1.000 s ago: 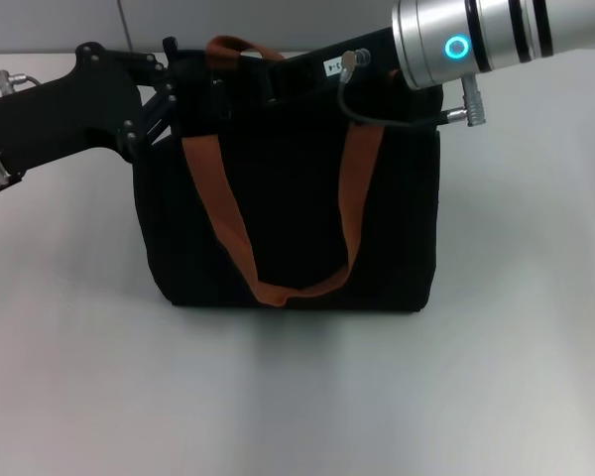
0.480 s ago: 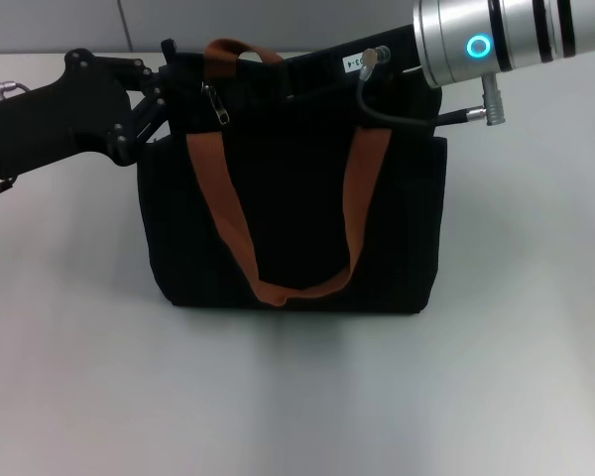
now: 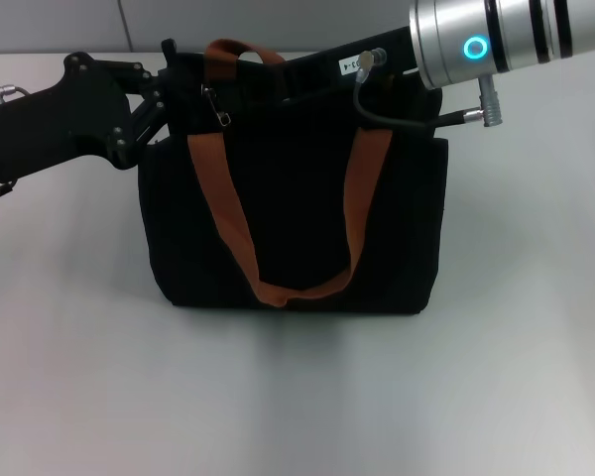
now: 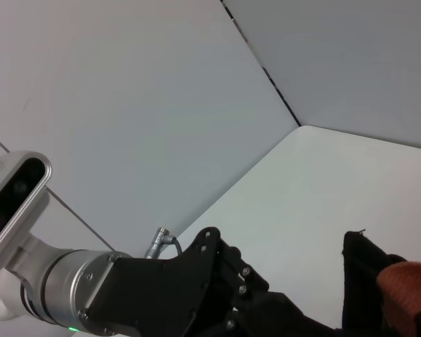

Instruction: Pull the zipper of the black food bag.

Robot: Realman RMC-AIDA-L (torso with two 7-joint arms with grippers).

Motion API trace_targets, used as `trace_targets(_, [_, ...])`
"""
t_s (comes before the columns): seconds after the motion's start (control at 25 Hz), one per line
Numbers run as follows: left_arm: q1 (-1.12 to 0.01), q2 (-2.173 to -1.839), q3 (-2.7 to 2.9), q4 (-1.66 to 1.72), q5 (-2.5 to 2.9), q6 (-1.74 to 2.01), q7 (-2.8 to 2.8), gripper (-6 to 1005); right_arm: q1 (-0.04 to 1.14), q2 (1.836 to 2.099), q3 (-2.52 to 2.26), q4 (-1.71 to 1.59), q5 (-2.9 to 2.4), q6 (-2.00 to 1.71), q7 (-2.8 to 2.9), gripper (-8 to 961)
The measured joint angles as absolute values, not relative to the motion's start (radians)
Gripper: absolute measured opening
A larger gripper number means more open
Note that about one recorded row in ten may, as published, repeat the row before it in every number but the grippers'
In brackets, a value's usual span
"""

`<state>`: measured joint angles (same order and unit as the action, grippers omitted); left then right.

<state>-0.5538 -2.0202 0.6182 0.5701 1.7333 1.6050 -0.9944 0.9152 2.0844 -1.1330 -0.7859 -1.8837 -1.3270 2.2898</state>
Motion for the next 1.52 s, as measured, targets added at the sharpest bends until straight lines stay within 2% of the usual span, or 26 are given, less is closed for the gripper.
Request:
trace_targets(0.48, [-0.552,-2.017,0.617,0.569,1.731,1.611,-1.007,40,0.917,2.082,-1.125,-0.814,-1.888,-1.330,2.289,52])
trace_targets(0.68, [-0.552,-2.016,0.617,0.570,1.730,1.611,-1.010,44,0.916,2.082,-1.149,-0.823,-1.892,-1.319,2.285,224])
trace_targets(0.92, [-0.554,-2.016,0.617,0.568,1.730,1.612,-1.012,48,0.920,2.085,-1.231,-0.822,-1.892,-1.256,2.284,304])
trace_targets(1.44, [-0.553,-2.013,0.617,0.566,1.717,1.605,-1.012,58,0.910,2.086,-1.245,-0.859,-1.874,-1.268,2.310,244])
trace_targets(1.52, [-0.553,-2.012,0.617,0.565,1.717,1.603,-1.012,59,0.907,2.086,-1.247,-0.868,-1.877,-1.266,2.316,180])
